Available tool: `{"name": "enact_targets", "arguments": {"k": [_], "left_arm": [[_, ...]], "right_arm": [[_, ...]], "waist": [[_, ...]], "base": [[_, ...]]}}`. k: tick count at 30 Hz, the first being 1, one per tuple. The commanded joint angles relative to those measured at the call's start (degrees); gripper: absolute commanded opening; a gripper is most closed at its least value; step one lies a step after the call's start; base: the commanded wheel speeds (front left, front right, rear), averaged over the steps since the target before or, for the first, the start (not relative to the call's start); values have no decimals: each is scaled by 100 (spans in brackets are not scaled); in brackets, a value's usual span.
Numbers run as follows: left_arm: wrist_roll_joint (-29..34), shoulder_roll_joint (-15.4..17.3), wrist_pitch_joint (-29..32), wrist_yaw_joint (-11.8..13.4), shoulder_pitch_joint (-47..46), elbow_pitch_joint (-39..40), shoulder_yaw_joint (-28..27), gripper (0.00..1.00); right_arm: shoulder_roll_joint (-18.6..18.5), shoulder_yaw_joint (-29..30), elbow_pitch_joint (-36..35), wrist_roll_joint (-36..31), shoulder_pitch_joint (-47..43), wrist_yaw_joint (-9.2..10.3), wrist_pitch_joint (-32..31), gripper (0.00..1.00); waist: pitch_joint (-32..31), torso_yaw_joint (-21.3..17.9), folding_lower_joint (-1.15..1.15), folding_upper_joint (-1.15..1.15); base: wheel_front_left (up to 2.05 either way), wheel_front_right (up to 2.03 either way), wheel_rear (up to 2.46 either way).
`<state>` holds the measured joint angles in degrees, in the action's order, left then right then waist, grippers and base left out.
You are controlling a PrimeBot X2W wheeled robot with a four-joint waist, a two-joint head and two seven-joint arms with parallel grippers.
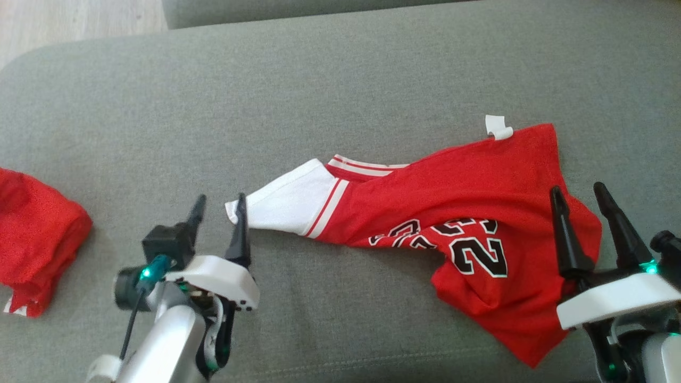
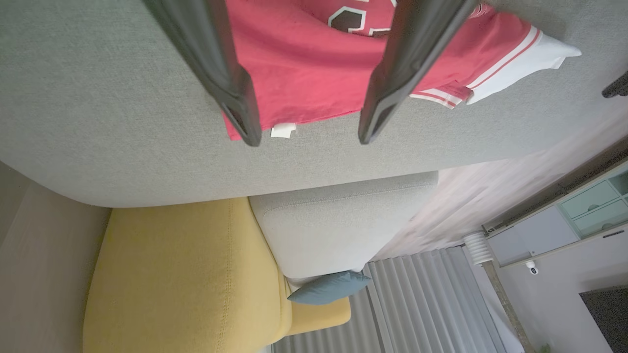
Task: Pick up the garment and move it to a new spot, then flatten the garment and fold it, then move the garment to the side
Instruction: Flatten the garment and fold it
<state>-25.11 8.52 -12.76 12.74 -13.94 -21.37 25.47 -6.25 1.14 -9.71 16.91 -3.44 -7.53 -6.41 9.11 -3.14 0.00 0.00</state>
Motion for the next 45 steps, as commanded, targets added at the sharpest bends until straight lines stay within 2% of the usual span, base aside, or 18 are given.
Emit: {"name": "enact_targets", "arguments": {"k": [1, 5, 11, 20, 33, 38, 45], "left_arm": [[137, 174, -104, 96, -102, 334, -201, 100], [498, 384, -200, 390, 149, 1040, -333, 100], [775, 661, -216, 616, 590, 1780, -434, 100], [857, 853, -65, 762, 986, 2298, -400, 100], [869, 896, 65, 833, 981, 2426, -357, 100], [805, 889, 279, 679, 750, 2326, -247, 100], [501, 708, 1146, 93, -320, 1335, 34, 100]], "right_arm": [[-92, -105, -251, -60, 71, 4, -13, 100], [-140, -125, -327, -129, 86, 4, -63, 100], [-178, -119, -342, -187, 18, 4, -142, 100], [-156, -53, -407, -196, -80, 4, -218, 100], [-174, -36, -427, -190, -38, 4, -225, 100], [-197, -24, -467, -178, 18, 4, -244, 100], [-248, -95, -478, -137, 215, 4, -261, 100]], "waist": [[-40, 0, 0, 0], [-172, 2, 0, 0], [-346, 10, 0, 0], [-404, 47, 0, 0], [-307, 97, 0, 0], [-118, 162, 0, 0], [296, 211, 0, 0]], "base": [[0, 0, 0], [0, 0, 0], [0, 0, 0], [0, 0, 0], [0, 0, 0], [0, 0, 0], [0, 0, 0]]}}
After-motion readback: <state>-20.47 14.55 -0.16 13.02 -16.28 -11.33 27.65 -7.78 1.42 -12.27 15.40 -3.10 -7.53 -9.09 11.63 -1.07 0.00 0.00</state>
